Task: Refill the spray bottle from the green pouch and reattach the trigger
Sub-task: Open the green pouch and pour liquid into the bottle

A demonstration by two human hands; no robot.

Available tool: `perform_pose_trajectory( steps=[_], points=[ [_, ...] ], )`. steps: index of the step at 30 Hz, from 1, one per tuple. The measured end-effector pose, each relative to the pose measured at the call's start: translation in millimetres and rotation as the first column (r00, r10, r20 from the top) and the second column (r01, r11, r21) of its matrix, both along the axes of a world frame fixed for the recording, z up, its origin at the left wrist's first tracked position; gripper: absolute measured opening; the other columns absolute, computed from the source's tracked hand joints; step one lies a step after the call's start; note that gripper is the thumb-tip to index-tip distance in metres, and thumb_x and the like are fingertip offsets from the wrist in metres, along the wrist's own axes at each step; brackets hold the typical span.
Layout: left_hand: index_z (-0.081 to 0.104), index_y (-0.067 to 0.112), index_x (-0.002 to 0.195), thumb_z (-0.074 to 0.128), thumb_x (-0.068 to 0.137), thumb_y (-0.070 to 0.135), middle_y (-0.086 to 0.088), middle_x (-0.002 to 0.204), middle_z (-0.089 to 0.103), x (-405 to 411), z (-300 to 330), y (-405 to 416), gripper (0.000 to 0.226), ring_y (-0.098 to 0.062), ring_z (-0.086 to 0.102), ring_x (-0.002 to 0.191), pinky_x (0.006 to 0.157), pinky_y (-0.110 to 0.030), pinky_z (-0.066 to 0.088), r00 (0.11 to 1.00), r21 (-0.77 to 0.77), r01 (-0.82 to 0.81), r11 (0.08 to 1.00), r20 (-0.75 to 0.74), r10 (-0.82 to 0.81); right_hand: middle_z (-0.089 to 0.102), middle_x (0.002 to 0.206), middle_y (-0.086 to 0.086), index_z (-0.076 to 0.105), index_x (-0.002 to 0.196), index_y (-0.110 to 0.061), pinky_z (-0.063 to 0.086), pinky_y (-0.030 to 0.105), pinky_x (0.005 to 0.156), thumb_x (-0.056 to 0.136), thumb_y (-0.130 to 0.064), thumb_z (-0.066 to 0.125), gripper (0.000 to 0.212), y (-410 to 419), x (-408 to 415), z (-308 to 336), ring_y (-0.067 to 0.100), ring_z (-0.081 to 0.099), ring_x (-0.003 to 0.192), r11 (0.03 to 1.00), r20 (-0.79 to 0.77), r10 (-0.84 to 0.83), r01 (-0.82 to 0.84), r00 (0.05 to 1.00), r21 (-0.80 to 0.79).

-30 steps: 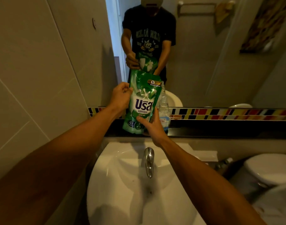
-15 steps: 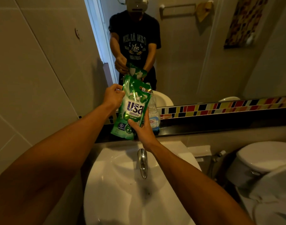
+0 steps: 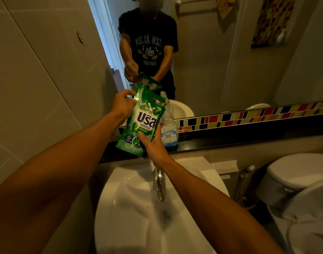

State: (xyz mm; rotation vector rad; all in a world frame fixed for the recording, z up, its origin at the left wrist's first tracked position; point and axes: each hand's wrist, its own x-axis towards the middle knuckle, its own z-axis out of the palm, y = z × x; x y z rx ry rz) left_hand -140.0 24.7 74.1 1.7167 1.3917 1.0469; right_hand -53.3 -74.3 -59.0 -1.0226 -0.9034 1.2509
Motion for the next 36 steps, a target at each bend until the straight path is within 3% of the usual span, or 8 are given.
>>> perform_pose_trajectory(
  steps=[3,7,13,20,32,36],
  points=[
    [0.058,0.014,0.114,0.058,0.096,0.003,-0.001,0.079,0.063,1.0,1.3,4.9,0.021,-0.014,0.065,0.069,0.061,-0.027,0.054,1.0,-0.005,-0.004,1.0,-0.019,0.004,0.052,0.153,0.003,0.001,0.161,-0.048,0.062,0.056,0.084,0.099,-0.027,0.069,0.094,-0.2,0.3,2.9,0.025,0.062,0.125,1.0,-0.029,0.018,-0.018,0.999,-0.016],
    [0.059,0.014,0.115,0.057,0.096,0.002,-0.005,0.086,0.065,1.6,2.8,10.2,0.022,-0.019,0.066,0.077,0.069,-0.031,0.057,1.0,-0.007,0.003,1.0,-0.027,-0.003,0.053,0.153,0.003,0.004,0.161,-0.046,0.058,0.062,0.093,0.098,-0.027,0.07,0.093,4.5,0.1,2.9,0.027,0.06,0.13,1.0,-0.04,0.012,-0.013,0.999,-0.007],
    [0.058,0.01,0.123,0.057,0.097,0.004,-0.017,0.108,0.065,2.4,6.7,14.7,0.027,-0.028,0.069,0.094,0.077,-0.036,0.059,0.996,-0.01,0.012,1.0,-0.086,-0.013,0.057,0.144,-0.002,0.014,0.16,-0.043,0.056,0.058,0.099,0.101,-0.021,0.066,0.082,6.3,-1.5,4.1,0.02,0.063,0.125,0.999,-0.047,0.006,-0.004,0.999,0.037],
    [0.057,0.009,0.126,0.057,0.097,0.004,-0.023,0.12,0.063,2.9,10.8,18.5,0.029,-0.03,0.068,0.099,0.081,-0.037,0.059,0.991,-0.021,0.009,1.0,-0.135,-0.011,0.057,0.147,-0.005,0.015,0.155,-0.054,0.054,0.07,0.094,0.088,-0.044,0.074,0.09,14.3,-7.9,0.4,0.027,0.06,0.13,1.0,-0.022,0.011,-0.011,1.0,-0.003],
    [0.058,0.008,0.127,0.056,0.098,0.005,-0.015,0.105,0.062,6.1,16.0,16.9,0.029,-0.024,0.065,0.088,0.071,-0.029,0.056,0.985,-0.01,0.017,1.0,-0.172,-0.019,0.055,0.149,-0.004,0.014,0.155,-0.055,0.052,0.07,0.097,0.081,-0.051,0.075,0.096,21.0,-10.5,-3.1,0.028,0.058,0.133,1.0,-0.052,0.013,-0.013,0.999,0.007],
    [0.06,0.009,0.124,0.057,0.097,0.005,-0.019,0.114,0.063,5.1,16.4,18.2,0.028,-0.029,0.067,0.096,0.087,-0.041,0.058,0.984,-0.008,0.011,1.0,-0.177,-0.012,0.055,0.149,-0.003,0.013,0.155,-0.055,0.052,0.071,0.097,0.081,-0.053,0.075,0.097,21.2,-9.8,-3.0,0.029,0.057,0.133,1.0,-0.032,0.014,-0.014,0.999,0.008]
  ],
)
